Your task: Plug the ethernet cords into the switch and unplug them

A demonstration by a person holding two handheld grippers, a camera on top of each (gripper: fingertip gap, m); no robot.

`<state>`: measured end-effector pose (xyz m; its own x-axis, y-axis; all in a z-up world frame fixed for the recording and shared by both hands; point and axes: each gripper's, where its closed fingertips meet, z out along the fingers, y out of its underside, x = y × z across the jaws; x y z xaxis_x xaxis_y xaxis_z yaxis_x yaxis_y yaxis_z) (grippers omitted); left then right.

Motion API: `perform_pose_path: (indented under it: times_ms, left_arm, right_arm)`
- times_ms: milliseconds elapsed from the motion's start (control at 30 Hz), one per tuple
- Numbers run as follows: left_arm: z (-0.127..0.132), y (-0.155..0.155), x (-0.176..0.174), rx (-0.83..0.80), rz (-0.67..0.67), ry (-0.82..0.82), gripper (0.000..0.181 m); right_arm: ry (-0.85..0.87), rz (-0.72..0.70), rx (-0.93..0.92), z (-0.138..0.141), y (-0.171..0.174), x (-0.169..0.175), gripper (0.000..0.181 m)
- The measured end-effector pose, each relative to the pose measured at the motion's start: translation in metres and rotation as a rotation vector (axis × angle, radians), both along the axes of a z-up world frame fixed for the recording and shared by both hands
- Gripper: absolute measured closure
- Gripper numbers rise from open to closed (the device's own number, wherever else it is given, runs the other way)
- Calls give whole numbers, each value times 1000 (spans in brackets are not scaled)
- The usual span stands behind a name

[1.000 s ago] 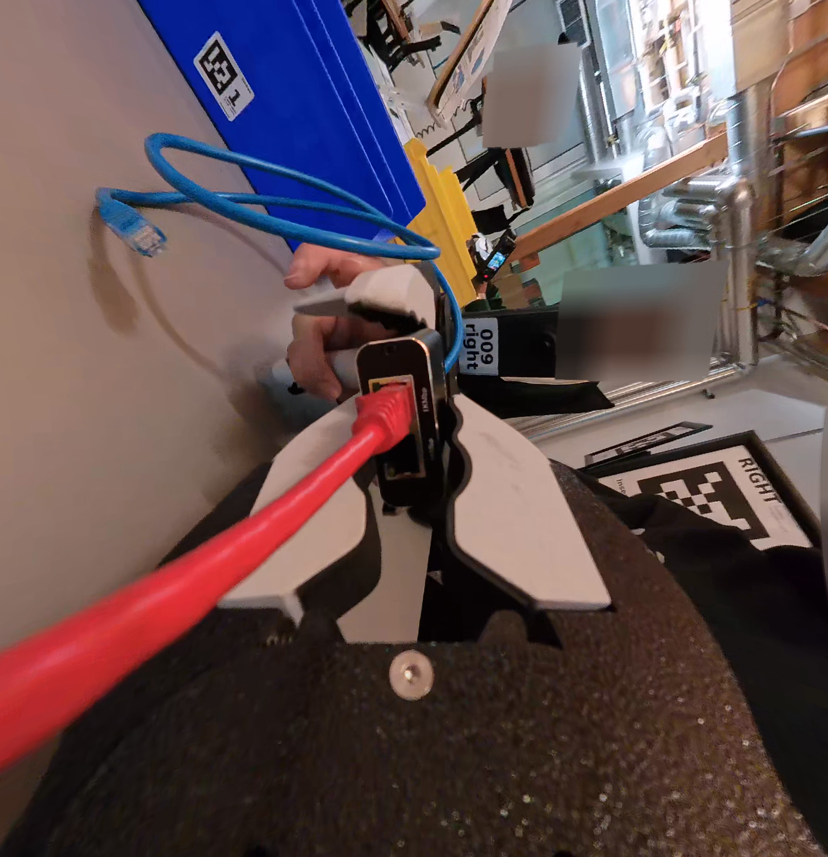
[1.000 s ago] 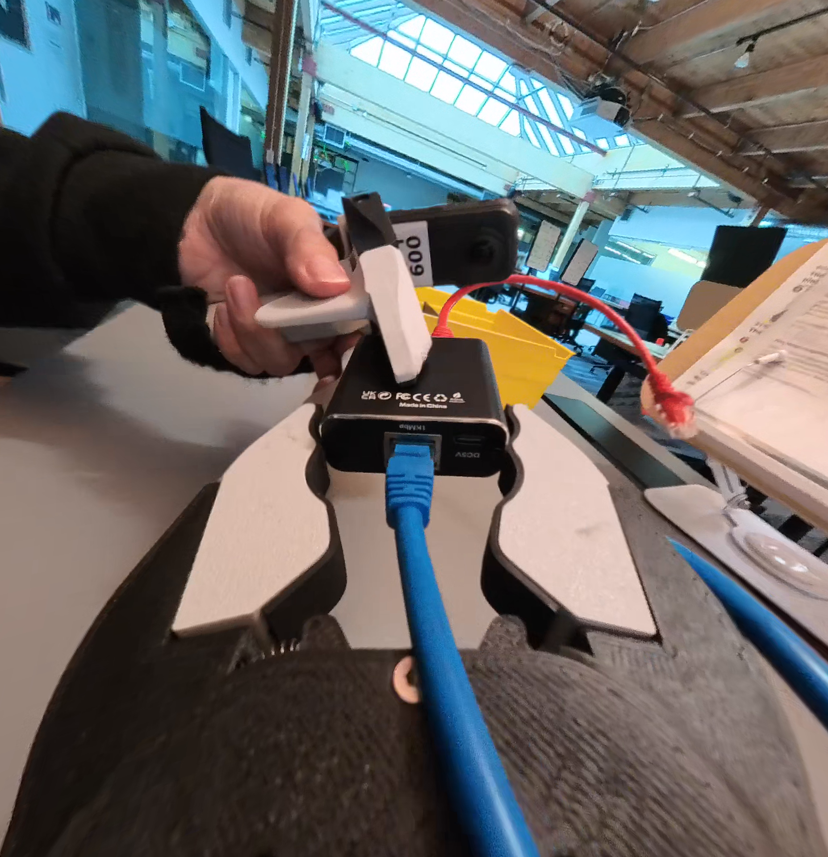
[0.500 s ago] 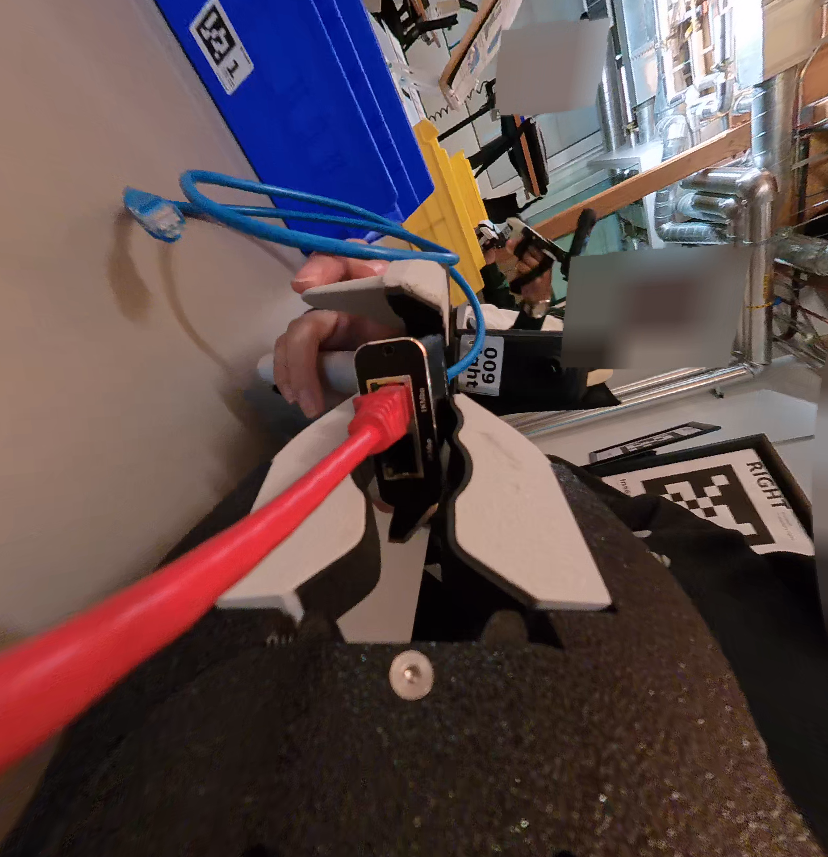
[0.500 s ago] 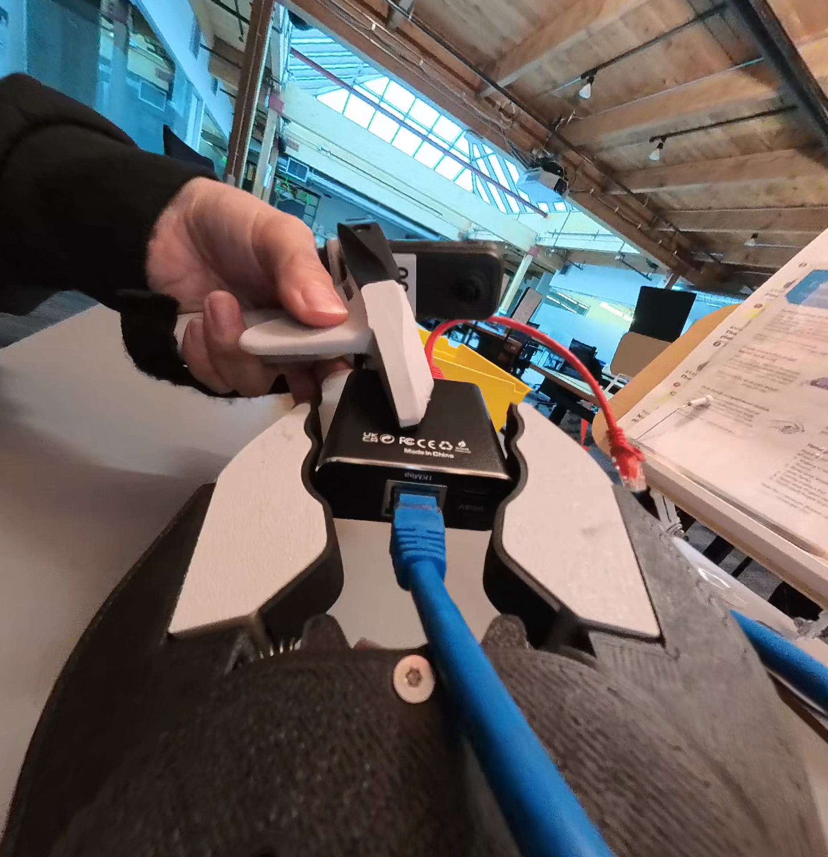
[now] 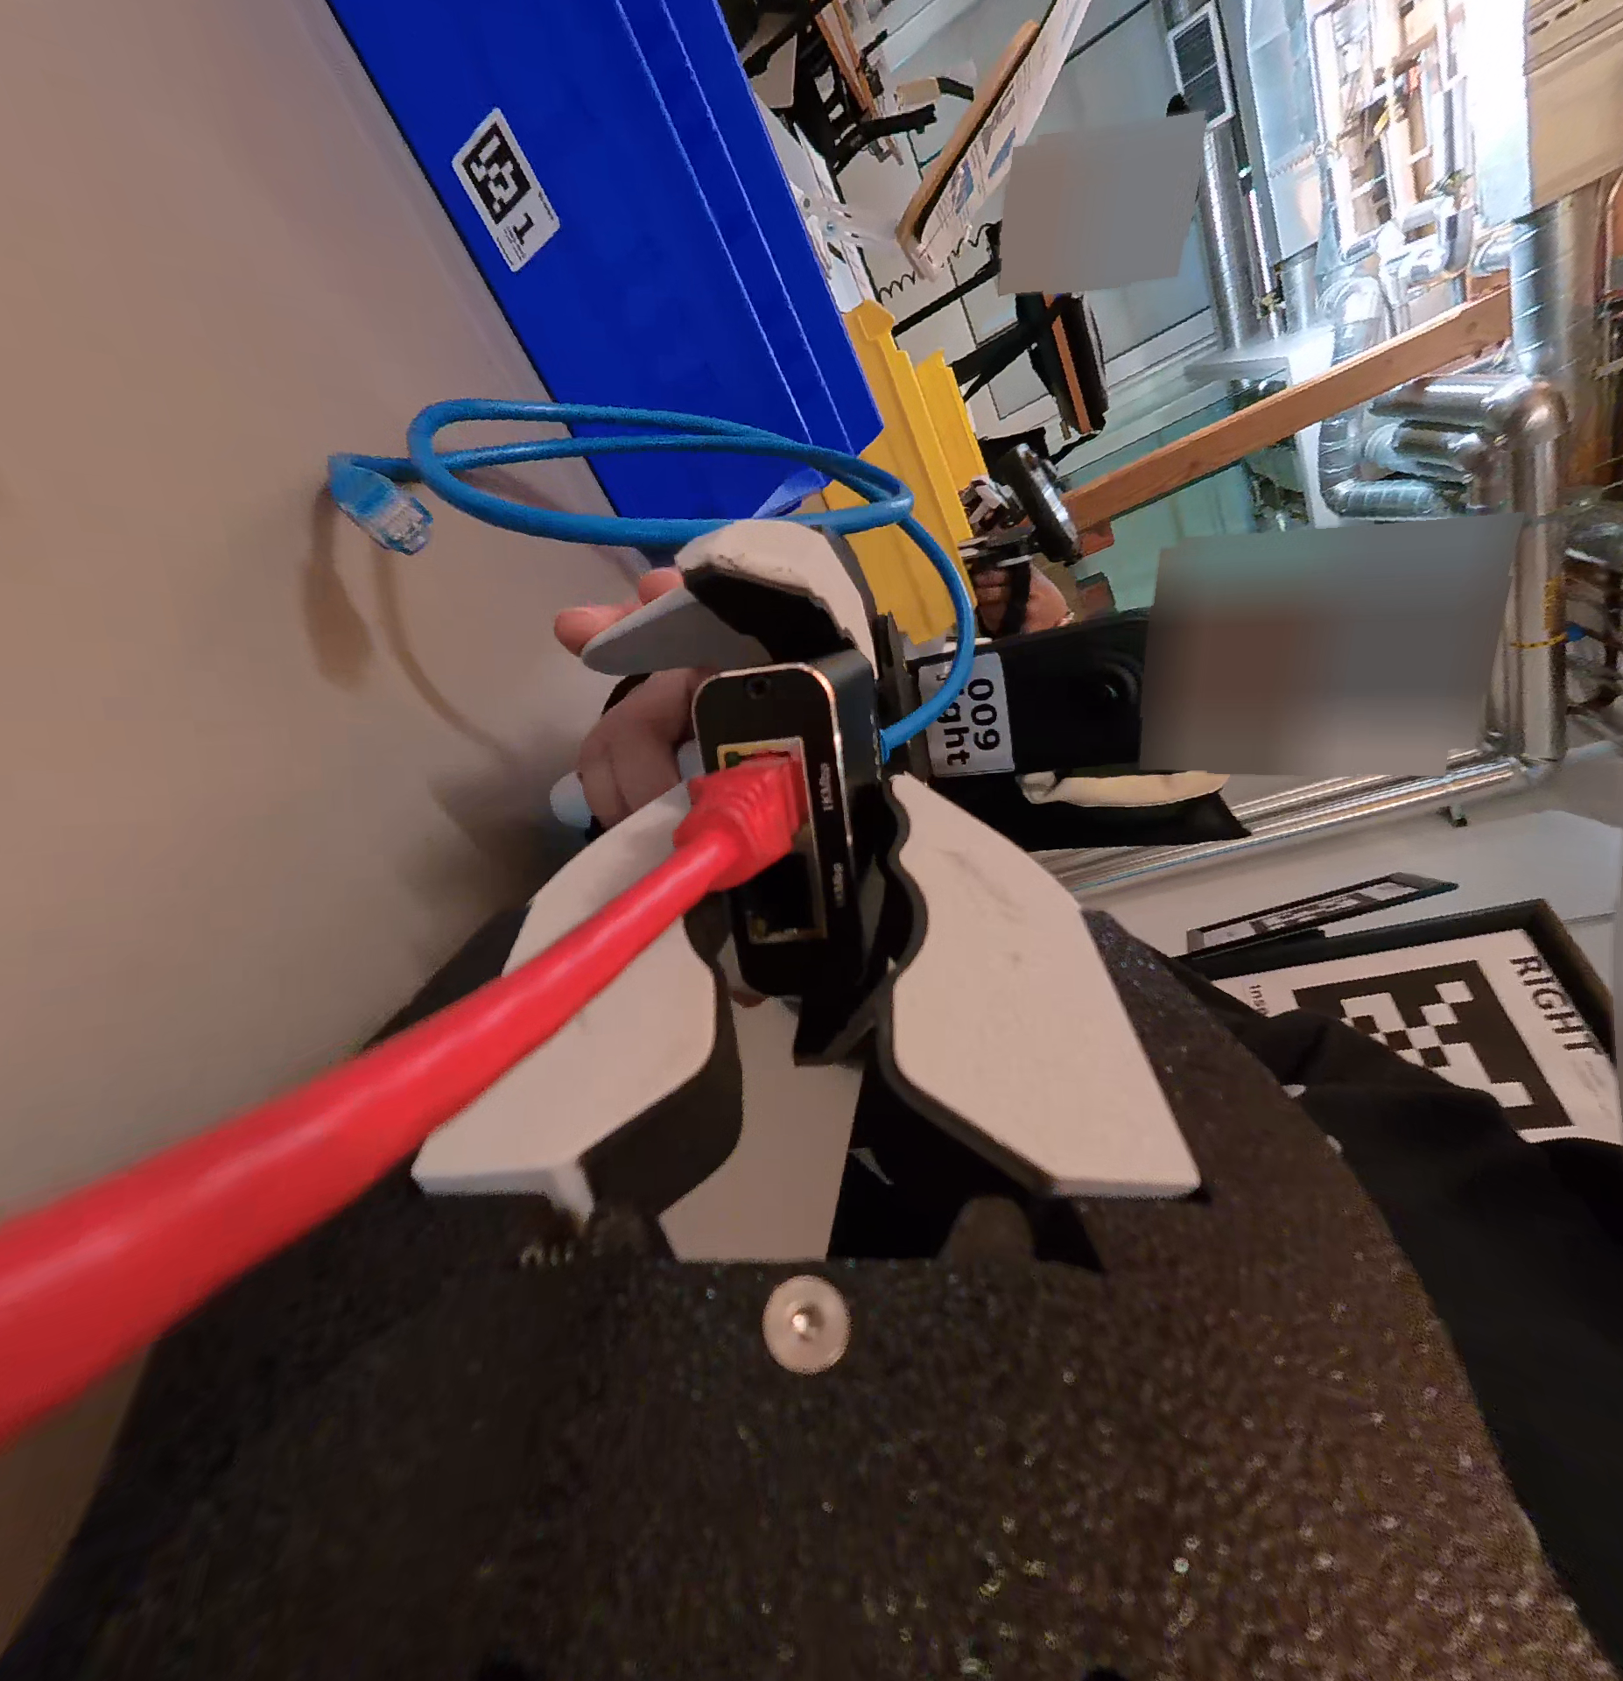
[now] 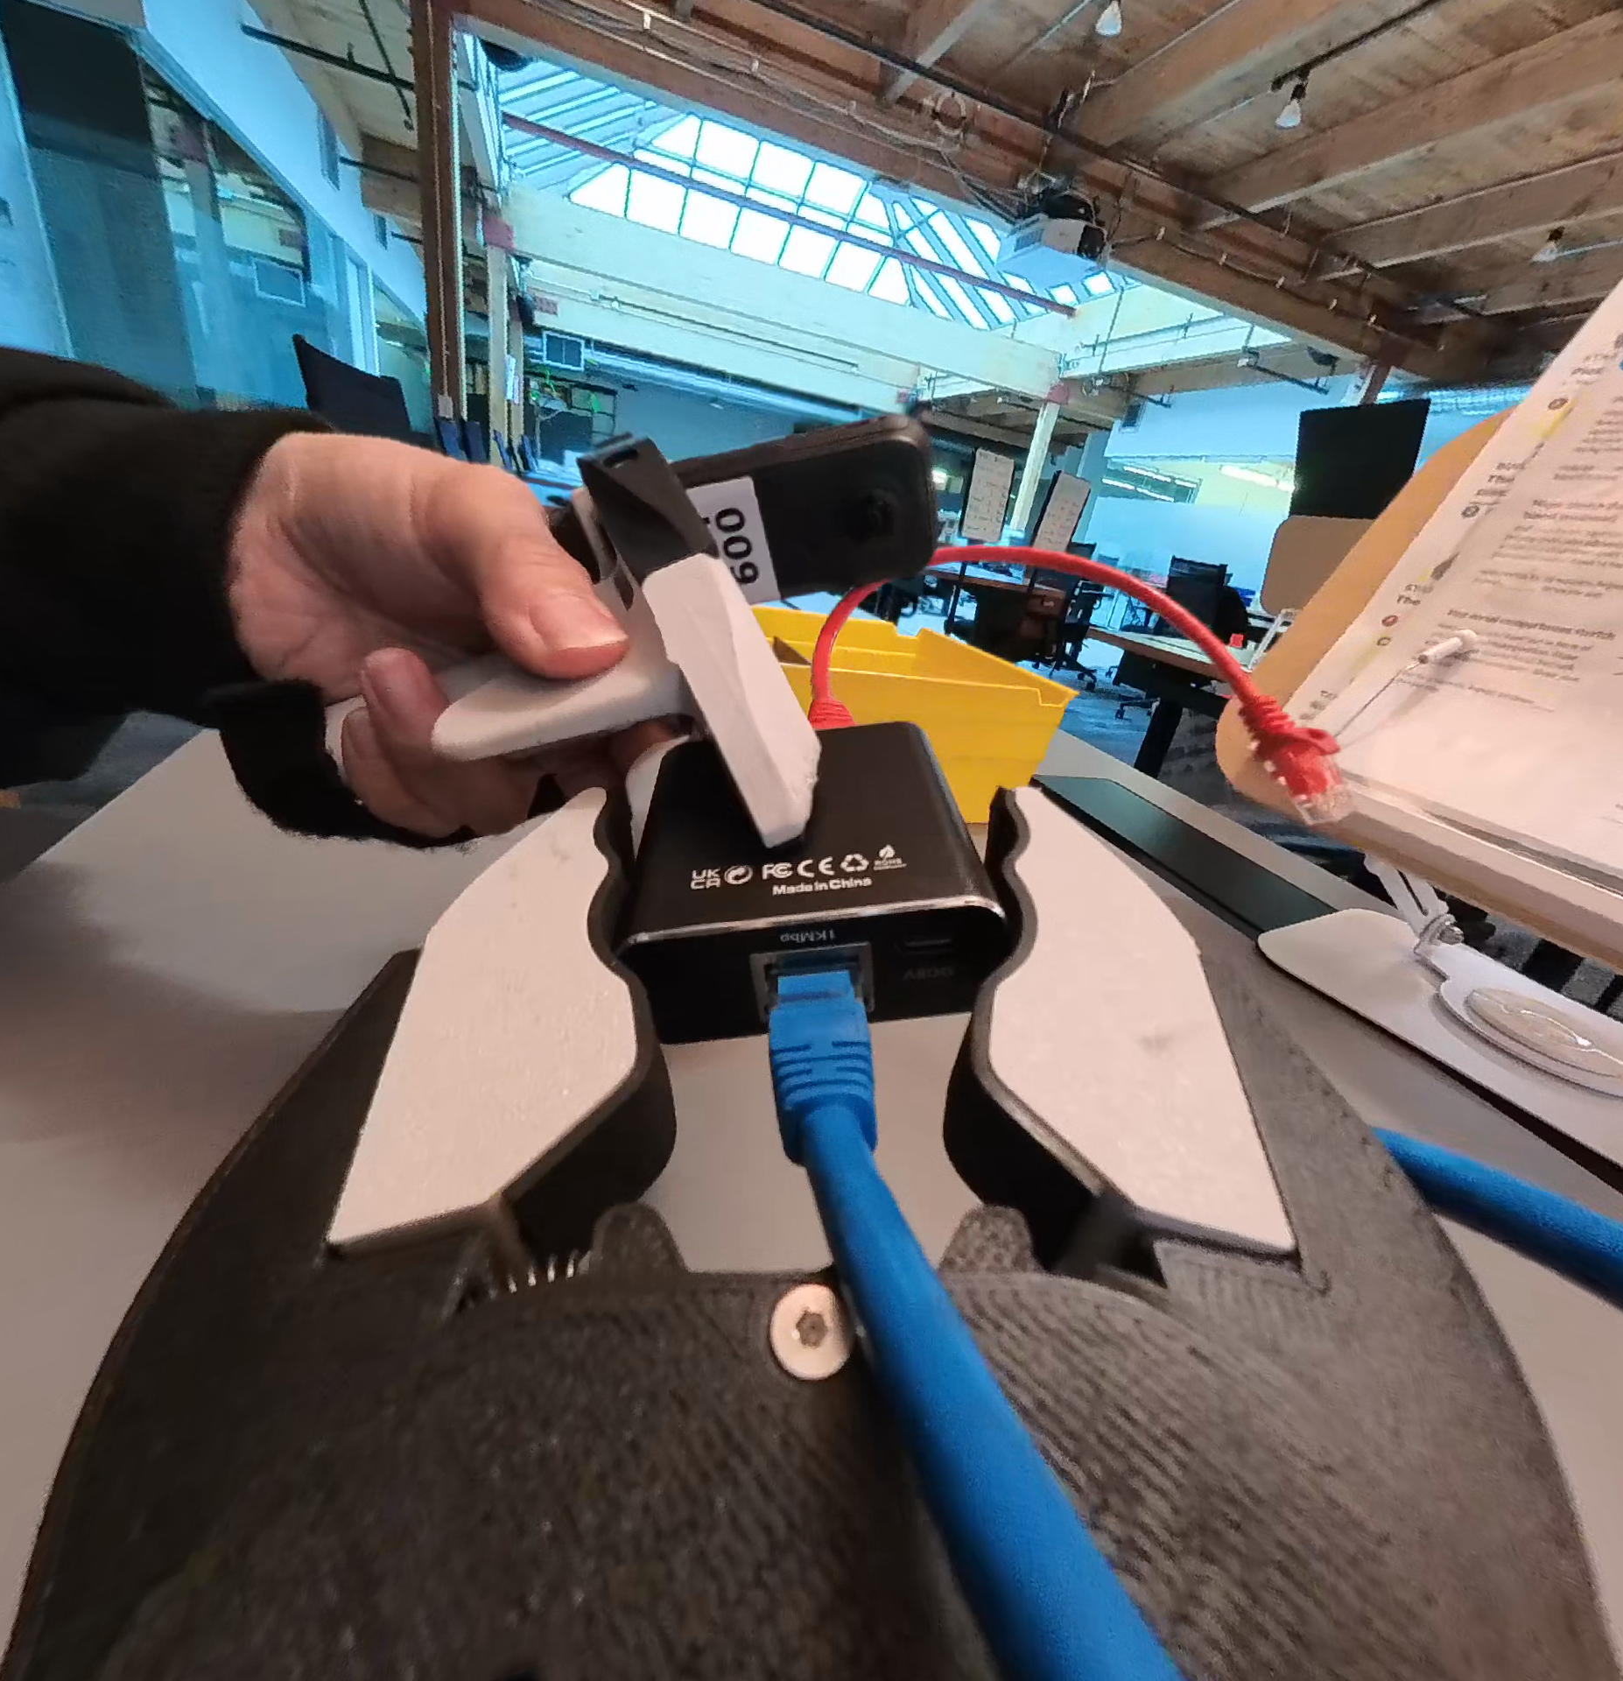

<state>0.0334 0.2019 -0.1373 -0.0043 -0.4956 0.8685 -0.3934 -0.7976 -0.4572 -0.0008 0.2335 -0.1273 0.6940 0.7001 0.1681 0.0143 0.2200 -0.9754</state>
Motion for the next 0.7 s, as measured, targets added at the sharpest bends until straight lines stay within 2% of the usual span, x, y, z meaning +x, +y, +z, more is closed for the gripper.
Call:
perform_pose_path:
  times_ms: [33,133,233,433,567,633,700]
  left_arm:
    - [1,1,0,-8,6,-5,153]
    - [3,4,3,23,25,-33,148]
    - [11,2,6,38,32,-95,133]
    - [27,1,-15,187,51,-195,130]
    - [50,6,-59,489,74,-227,135]
    - [57,27,-92,720,111,-130,134]
    - [58,70,-136,975,210,71,134]
  right_arm:
    - [6,-4,-11,1,1,0,106]
    - [36,14,-44,3,2,3,106]
    - [132,27,-78,8,2,12,106]
    - [274,38,-93,17,4,37,106]
    - [282,26,-88,13,7,48,106]
    - [290,24,-95,10,9,51,107]
    - [297,26,-99,7,11,53,107]
